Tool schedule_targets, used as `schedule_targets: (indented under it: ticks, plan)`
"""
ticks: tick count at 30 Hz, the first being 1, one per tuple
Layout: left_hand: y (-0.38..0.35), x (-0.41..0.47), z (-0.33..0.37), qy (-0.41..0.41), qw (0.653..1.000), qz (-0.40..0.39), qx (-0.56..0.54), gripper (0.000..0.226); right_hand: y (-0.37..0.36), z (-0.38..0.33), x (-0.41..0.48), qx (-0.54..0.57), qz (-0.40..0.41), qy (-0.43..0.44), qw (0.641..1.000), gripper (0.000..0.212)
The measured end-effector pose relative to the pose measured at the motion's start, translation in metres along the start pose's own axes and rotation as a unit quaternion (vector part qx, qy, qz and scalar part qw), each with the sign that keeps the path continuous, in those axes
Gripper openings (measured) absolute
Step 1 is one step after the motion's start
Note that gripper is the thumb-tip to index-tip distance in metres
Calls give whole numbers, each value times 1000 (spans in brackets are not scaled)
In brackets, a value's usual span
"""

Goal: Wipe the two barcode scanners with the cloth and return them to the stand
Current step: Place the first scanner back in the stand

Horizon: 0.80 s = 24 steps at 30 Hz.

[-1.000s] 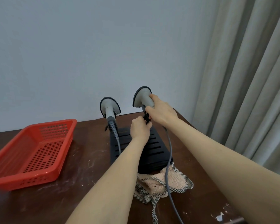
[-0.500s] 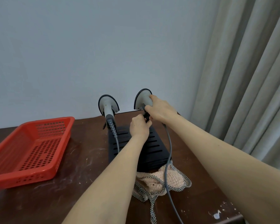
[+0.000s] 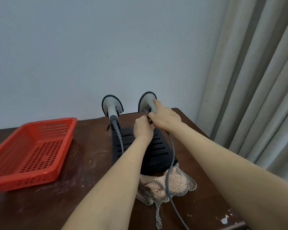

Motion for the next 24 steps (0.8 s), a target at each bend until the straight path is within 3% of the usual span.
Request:
schedule_targets:
  ticks: [15, 20, 24]
  plan:
    - [14, 4, -3, 33, 998, -60, 15, 32, -2, -4, 4, 15, -30, 6, 999, 69]
    - [25, 2, 2, 13, 997, -76, -15, 36, -2, -1, 6, 32, -15, -13, 999, 58]
    - [29, 0, 1, -6, 997, -72, 21, 33, -1, 4, 3, 42, -15, -30, 999, 48]
Point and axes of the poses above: each hand's wrist, its own x-axis towards the middle knuckle, its own y-axis out of the back of the hand, z = x × y, the point moved 1 cm from there along x, towards the middle knuckle, and after that the axes turned 9 degrees about y, right-handed, at the moved point
